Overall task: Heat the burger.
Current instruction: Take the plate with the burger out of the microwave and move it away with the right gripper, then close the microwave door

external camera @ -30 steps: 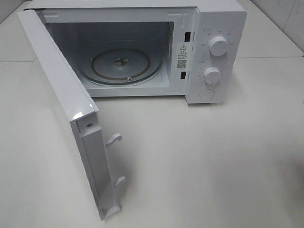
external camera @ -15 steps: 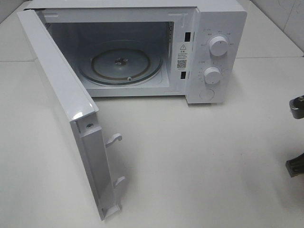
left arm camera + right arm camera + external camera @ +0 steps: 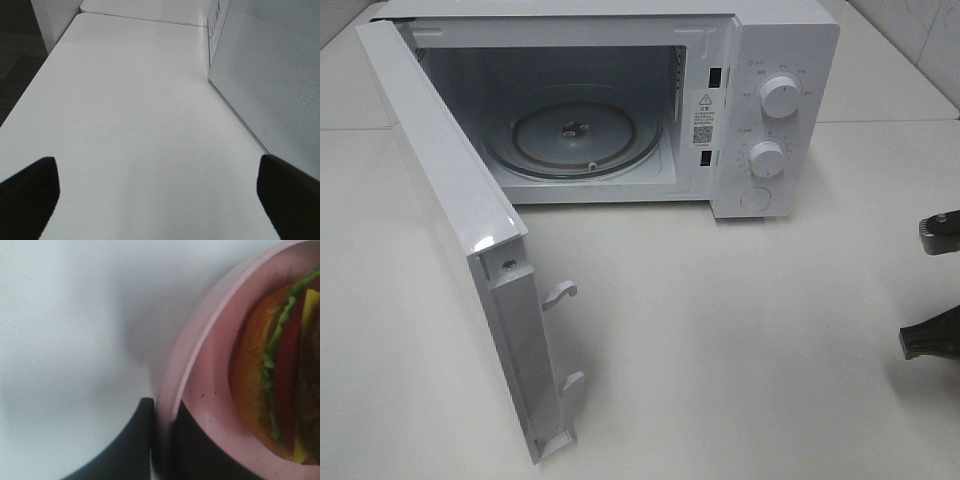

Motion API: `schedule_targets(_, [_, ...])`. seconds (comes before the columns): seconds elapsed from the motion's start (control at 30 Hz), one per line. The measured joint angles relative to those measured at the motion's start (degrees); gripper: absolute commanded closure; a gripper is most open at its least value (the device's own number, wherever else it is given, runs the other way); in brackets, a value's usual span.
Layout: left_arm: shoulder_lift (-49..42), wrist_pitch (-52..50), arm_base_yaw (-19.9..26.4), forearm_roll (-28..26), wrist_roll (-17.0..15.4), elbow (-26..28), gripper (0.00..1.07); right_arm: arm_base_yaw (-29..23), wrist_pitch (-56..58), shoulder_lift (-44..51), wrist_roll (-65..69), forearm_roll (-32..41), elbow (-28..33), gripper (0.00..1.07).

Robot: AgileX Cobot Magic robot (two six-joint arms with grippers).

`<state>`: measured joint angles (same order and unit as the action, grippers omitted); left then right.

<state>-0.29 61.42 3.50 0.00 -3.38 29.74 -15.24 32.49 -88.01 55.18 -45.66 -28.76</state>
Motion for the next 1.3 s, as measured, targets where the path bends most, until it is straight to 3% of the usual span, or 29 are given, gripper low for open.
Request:
schedule_targets(0.33, [0.0,0.0,0.0,0.0,0.0,0.0,0.07,0.2,-1.0,-6.6,1.5,-2.7,-2.7,1.00])
schedule_targets(0.5, [0.0,0.0,0.0,0.0,0.0,0.0,0.07,0.2,-1.1,-6.7,1.5,-3.2,-3.0,0.87])
schedule_targets(0.57, [0.0,0.0,0.0,0.0,0.0,0.0,0.07,0.2,-1.1,-6.5,0.0,-2.2,-3.0,0.72])
schedule_targets(0.67, [0.0,0.0,0.0,0.0,0.0,0.0,0.07,0.2,-1.0,-6.1,-0.7,-1.4,-3.0,0.67])
schedule_targets(0.73, [0.0,0.0,0.0,0.0,0.0,0.0,0.07,0.2,-1.0,-2.6,-5.5,3.4,-3.0,0.58])
schedule_targets(0.83, [0.0,0.0,0.0,0.0,0.0,0.0,0.07,0.2,-1.0,-1.3,-6.8,4.8,-3.0,0.57])
schedule_targets(0.9, [0.0,0.0,0.0,0.0,0.0,0.0,0.07,0.2,-1.0,5.0,-16.2,13.5,-3.0,0.48])
schedule_targets(0.93, [0.0,0.0,0.0,0.0,0.0,0.0,0.07,0.2,-1.0,5.0,-16.2,13.5,-3.0,0.48])
schedule_targets(1.0, [0.0,0.0,0.0,0.0,0.0,0.0,0.07,0.2,-0.9,10.4,-26.1,20.3,-3.0,0.35])
schedule_targets(1.1, [0.0,0.0,0.0,0.0,0.0,0.0,0.07,0.2,-0.9,12.4,-28.9,22.5,-3.0,0.30])
schedule_targets(1.17, [0.0,0.0,0.0,0.0,0.0,0.0,0.07,0.2,-0.7,19.3,-41.1,33.2,-3.0,0.17])
schedule_targets(1.3, [0.0,0.0,0.0,0.0,0.0,0.0,0.07,0.2,0.0,23.6,-48.1,39.6,-3.0,0.17])
